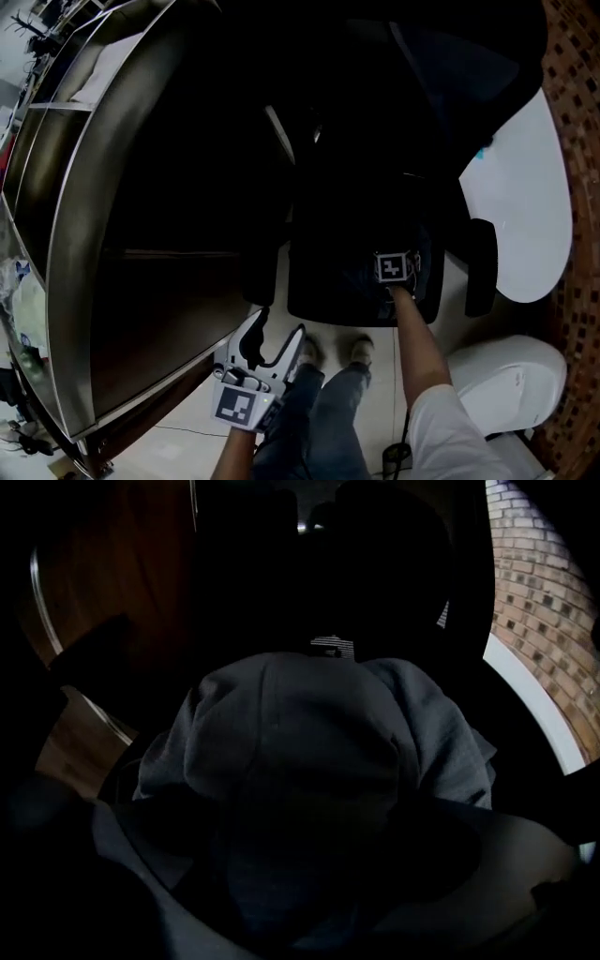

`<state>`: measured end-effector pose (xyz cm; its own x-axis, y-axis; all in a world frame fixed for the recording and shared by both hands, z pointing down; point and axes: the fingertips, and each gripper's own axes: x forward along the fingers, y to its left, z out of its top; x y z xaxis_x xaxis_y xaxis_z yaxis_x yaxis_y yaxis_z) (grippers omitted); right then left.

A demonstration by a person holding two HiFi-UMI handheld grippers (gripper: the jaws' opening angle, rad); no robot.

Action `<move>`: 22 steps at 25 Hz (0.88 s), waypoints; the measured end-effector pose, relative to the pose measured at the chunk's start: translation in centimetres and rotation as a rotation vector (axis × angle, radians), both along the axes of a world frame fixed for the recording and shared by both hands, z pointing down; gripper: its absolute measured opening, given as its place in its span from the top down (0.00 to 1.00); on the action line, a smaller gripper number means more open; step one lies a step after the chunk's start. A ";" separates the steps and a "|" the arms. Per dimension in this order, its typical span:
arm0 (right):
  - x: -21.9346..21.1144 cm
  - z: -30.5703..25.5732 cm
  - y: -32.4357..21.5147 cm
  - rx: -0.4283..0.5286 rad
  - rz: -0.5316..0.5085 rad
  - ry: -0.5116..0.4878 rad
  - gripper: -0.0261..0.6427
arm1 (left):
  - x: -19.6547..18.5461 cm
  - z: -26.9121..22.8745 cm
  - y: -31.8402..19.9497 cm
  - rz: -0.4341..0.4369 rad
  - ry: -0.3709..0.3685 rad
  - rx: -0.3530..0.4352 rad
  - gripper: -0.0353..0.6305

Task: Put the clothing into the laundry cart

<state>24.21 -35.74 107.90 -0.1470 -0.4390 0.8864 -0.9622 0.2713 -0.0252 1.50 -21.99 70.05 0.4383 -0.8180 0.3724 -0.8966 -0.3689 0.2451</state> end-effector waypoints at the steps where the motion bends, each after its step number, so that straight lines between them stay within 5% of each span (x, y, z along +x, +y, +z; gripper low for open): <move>1: -0.1 0.5 -0.6 0.008 0.010 0.002 0.01 | -0.2 0.4 -0.1 0.007 -0.007 -0.005 0.55; 8: -0.4 2.5 -2.0 -0.108 0.031 0.031 0.03 | -2.2 1.5 0.0 0.003 -0.039 -0.017 0.55; 11: 0.4 1.7 -1.9 -0.107 0.035 0.038 0.13 | -2.8 0.9 0.6 -0.010 -0.037 -0.010 0.55; 13: 1.1 0.5 -2.0 -0.086 0.054 0.029 0.31 | -2.9 0.4 1.3 -0.011 -0.034 -0.013 0.56; 18: 0.9 1.0 0.2 -0.174 0.131 -0.178 0.60 | -3.3 -0.1 2.5 -0.024 -0.015 -0.017 0.56; 22: 0.2 -3.2 -0.6 -0.054 0.197 -0.410 0.64 | -3.0 -0.1 3.0 -0.013 0.001 -0.020 0.56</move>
